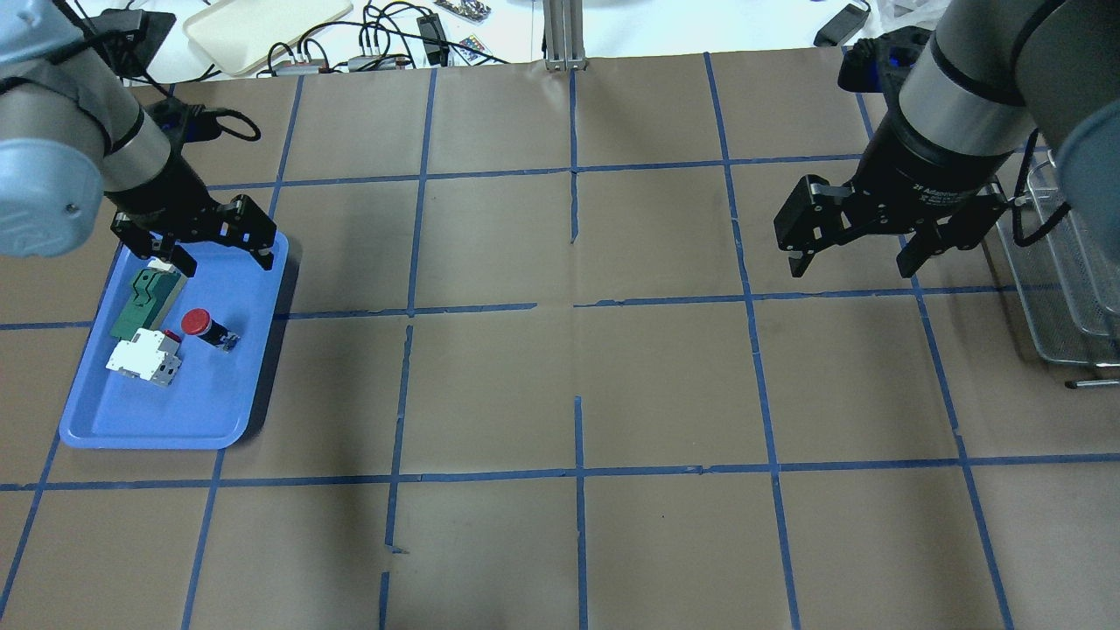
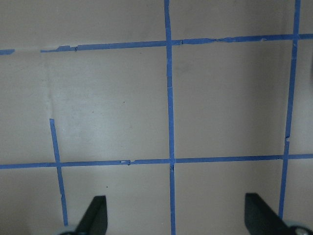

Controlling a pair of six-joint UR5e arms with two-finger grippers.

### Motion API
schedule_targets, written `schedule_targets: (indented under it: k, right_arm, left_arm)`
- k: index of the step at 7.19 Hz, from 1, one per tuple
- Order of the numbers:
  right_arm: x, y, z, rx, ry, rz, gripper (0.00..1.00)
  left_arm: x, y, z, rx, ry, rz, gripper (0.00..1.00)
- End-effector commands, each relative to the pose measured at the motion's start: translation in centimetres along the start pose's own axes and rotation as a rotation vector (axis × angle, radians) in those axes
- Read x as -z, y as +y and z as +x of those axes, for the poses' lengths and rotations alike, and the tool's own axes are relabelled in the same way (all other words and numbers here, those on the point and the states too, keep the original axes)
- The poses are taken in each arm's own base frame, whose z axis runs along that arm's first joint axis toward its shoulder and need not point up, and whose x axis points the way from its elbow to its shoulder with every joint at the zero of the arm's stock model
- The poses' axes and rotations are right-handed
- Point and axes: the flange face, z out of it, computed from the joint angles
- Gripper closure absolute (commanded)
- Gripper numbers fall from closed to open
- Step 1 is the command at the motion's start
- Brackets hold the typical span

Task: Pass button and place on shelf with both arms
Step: 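Lower the left gripper toward the red push button in the blue tray, then close the left gripper on the red push button's base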

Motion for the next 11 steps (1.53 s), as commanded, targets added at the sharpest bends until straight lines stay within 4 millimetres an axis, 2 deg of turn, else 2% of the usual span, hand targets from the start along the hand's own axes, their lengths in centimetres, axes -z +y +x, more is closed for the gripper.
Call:
schedule_targets:
  k: [1,2,3,5,7,9,10,11]
  right_arm:
    - [-0.4,0.0,0.1,0.003,0.006,-0.006,0.0]
    - [-0.4,0.1,0.1,0.003,0.009,-0.004,0.0]
    - [-0.5,0.0,0.1,0.006,0.008,-0.007,0.0]
    - [-0.5,0.0,0.2,0.05,0.01,-0.003,0.0]
    - [-0.4,-0.2,0.1,0.049,-0.002,0.005,0.0]
    - [-0.5,-0.1,0.2,0.046,0.001,-0.004,0.0]
    - [-0.4,-0.2,0.2,0.045,0.004,0.005,0.0]
    - [-0.5,-0.2,0.3,0.043,0.009,0.002,0.0]
  left_arm:
    - [-5.1,0.8,-5.1,-0.05,0.002,-0.015,0.0]
    - [-5.9,0.8,-7.0,-0.102,-0.056,-0.044,0.0]
    - [-6.9,0.5,-8.0,-0.132,-0.058,-0.047,0.0]
    - [-8.7,-0.7,-8.4,-0.128,-0.057,-0.033,0.0]
    - [-9.6,-0.8,-8.3,-0.129,-0.042,-0.038,0.0]
    - [-10.0,-0.9,-8.3,-0.132,-0.038,-0.045,0.32]
    - [-10.0,-0.9,-8.4,-0.134,-0.038,-0.045,0.58]
    - [-9.9,-0.9,-8.4,-0.137,-0.038,-0.044,0.79]
